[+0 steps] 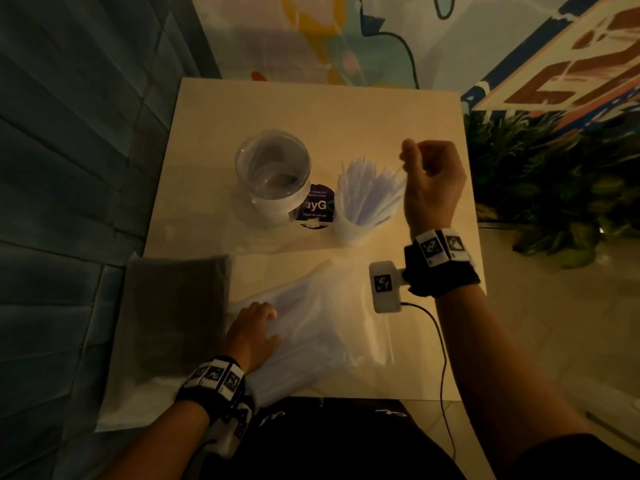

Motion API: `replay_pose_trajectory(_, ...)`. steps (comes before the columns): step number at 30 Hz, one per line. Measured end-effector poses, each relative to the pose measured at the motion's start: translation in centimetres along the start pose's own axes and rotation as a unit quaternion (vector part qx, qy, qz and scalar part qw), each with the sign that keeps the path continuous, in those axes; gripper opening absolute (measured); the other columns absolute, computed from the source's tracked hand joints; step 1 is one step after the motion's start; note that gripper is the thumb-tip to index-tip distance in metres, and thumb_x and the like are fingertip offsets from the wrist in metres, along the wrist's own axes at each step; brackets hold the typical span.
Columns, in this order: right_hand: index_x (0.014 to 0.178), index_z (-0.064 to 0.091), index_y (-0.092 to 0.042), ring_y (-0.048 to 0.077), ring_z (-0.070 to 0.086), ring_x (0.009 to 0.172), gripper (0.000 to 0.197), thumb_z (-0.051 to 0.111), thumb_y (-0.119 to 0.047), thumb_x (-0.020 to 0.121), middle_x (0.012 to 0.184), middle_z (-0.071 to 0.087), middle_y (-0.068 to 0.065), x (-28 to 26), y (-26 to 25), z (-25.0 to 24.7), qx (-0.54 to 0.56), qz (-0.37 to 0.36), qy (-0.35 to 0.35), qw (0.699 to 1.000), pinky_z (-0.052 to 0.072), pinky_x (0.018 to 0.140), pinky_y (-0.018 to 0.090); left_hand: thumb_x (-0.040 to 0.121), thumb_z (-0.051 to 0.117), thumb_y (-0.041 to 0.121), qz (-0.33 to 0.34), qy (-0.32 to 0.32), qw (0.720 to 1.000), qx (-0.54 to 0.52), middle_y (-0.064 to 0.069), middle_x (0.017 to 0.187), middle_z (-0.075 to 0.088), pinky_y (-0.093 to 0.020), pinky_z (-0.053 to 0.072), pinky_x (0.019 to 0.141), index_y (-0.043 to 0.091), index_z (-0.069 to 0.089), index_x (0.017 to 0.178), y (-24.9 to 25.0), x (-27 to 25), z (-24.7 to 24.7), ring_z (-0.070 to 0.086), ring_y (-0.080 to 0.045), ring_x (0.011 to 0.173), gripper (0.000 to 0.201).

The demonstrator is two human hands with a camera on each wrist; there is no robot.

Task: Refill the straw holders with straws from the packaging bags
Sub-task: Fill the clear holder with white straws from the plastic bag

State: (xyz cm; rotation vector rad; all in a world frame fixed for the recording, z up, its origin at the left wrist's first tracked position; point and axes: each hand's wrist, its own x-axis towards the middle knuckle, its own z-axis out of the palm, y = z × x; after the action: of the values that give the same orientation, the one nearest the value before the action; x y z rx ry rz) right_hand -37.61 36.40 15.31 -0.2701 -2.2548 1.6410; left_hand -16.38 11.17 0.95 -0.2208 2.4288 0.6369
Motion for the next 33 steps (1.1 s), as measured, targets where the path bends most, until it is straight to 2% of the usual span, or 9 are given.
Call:
replay_pose_trajectory(4, 0.093, 0.057, -0.016, 0.023, 0.064, 0.079, 0.017, 0.059, -0.032, 0.096, 0.087, 0.065, 0.008, -3.1, 1.5, -3.9, -0.029, -0.031, 0.036, 0.998, 0.054, 0.071, 0.028, 0.084, 0.067, 0.034, -0.020, 0.003, 0.998, 0.053, -0.003, 0.130, 0.046, -0.038, 0.039, 0.102, 0.022, 0.048, 0.125, -0.6, 0.2, 0.3, 0.045, -0.026, 0.120, 0.046)
replay_pose_trajectory(8, 0.085, 0.060, -0.017, 0.027, 0.063, 0.067, 0.010, 0.060, -0.018, 0.095, 0.074, 0.067, 0.007, -9.2, 7.5, -5.5, -0.107, 0.103, -0.078, 0.986, 0.054, 0.064, 0.037, 0.080, 0.070, 0.032, -0.006, 0.008, 0.997, 0.074, -0.004, 0.133, 0.045, -0.040, 0.037, 0.104, 0.021, 0.048, 0.128, -1.7, -0.1, 1.5, 0.047, -0.031, 0.122, 0.054)
replay_pose_trajectory(13, 0.090, 0.071, -0.014, 0.014, 0.062, 0.066, 0.016, 0.057, -0.010, 0.095, 0.077, 0.067, 0.001, -14.9, 13.3, -5.0, -0.220, 0.276, -0.264, 0.898, 0.045, 0.069, 0.026, 0.079, 0.070, 0.038, -0.017, 0.006, 0.994, 0.109, -0.001, 0.133, 0.043, -0.040, 0.037, 0.099, 0.026, 0.047, 0.127, -1.6, 0.0, 2.3, 0.043, -0.030, 0.119, 0.055)
replay_pose_trajectory(16, 0.100, 0.071, -0.014, 0.008, 0.061, 0.052, 0.023, 0.056, -0.001, 0.088, 0.066, 0.068, 0.002, -16.1, 14.9, -3.5, -0.199, 0.331, -0.351, 0.853, 0.055, 0.060, 0.030, 0.077, 0.071, 0.038, -0.021, 0.007, 0.993, 0.114, 0.000, 0.132, 0.043, -0.040, 0.037, 0.099, 0.028, 0.048, 0.126, -1.6, 0.3, 2.6, 0.041, -0.029, 0.118, 0.055)
replay_pose_trajectory(19, 0.115, 0.068, -0.017, 0.012, 0.066, 0.061, 0.035, 0.058, -0.005, 0.084, 0.074, 0.071, 0.002, -16.8, 15.7, -1.4, -0.212, 0.325, -0.421, 0.820, 0.052, 0.055, 0.020, 0.080, 0.067, 0.041, -0.028, 0.012, 0.993, 0.114, 0.000, 0.134, 0.043, -0.041, 0.032, 0.102, 0.027, 0.046, 0.127, -1.5, 0.7, 2.8, 0.041, -0.031, 0.119, 0.054)
replay_pose_trajectory(25, 0.123, 0.064, -0.015, 0.033, 0.062, 0.111, 0.032, 0.055, -0.016, 0.092, 0.125, 0.065, 0.013, -17.7, 16.6, 1.2, -0.286, 0.293, -0.431, 0.804, 0.044, 0.080, 0.031, 0.083, 0.067, 0.031, -0.006, 0.007, 0.996, 0.089, -0.004, 0.132, 0.048, -0.041, 0.040, 0.100, 0.022, 0.051, 0.127, -1.8, 1.1, 2.7, 0.044, -0.032, 0.120, 0.048)
replay_pose_trajectory(28, 0.126, 0.062, -0.008, 0.035, 0.058, 0.117, 0.033, 0.055, -0.014, 0.095, 0.128, 0.061, 0.015, -17.6, 16.7, 1.2, -0.305, 0.314, -0.426, 0.792, 0.042, 0.084, 0.031, 0.084, 0.068, 0.026, 0.026, 0.013, 0.997, 0.066, -0.006, 0.130, 0.053, -0.038, 0.040, 0.099, 0.018, 0.056, 0.130, -2.4, 1.0, 2.6, 0.049, -0.034, 0.118, 0.047)
replay_pose_trajectory(31, 0.128, 0.059, -0.007, 0.034, 0.057, 0.118, 0.039, 0.062, -0.020, 0.092, 0.130, 0.059, 0.016, -17.8, 17.5, 1.0, -0.315, 0.309, -0.438, 0.783, 0.046, 0.091, 0.036, 0.084, 0.069, 0.021, 0.076, 0.033, 0.996, 0.033, -0.011, 0.119, 0.062, -0.039, 0.046, 0.093, 0.012, 0.065, 0.118, -3.2, 0.7, 2.7, 0.057, -0.036, 0.108, 0.035)
replay_pose_trajectory(33, 0.127, 0.059, -0.008, 0.034, 0.058, 0.116, 0.044, 0.066, -0.029, 0.088, 0.128, 0.059, 0.015, -18.4, 21.5, 0.9, -0.323, 0.313, -0.443, 0.776, 0.049, 0.094, 0.041, 0.082, 0.071, 0.019, 0.097, 0.043, 0.994, 0.015, -0.012, 0.113, 0.064, -0.040, 0.049, 0.090, 0.011, 0.068, 0.110, -3.5, 0.5, 2.8, 0.060, -0.037, 0.102, 0.029)
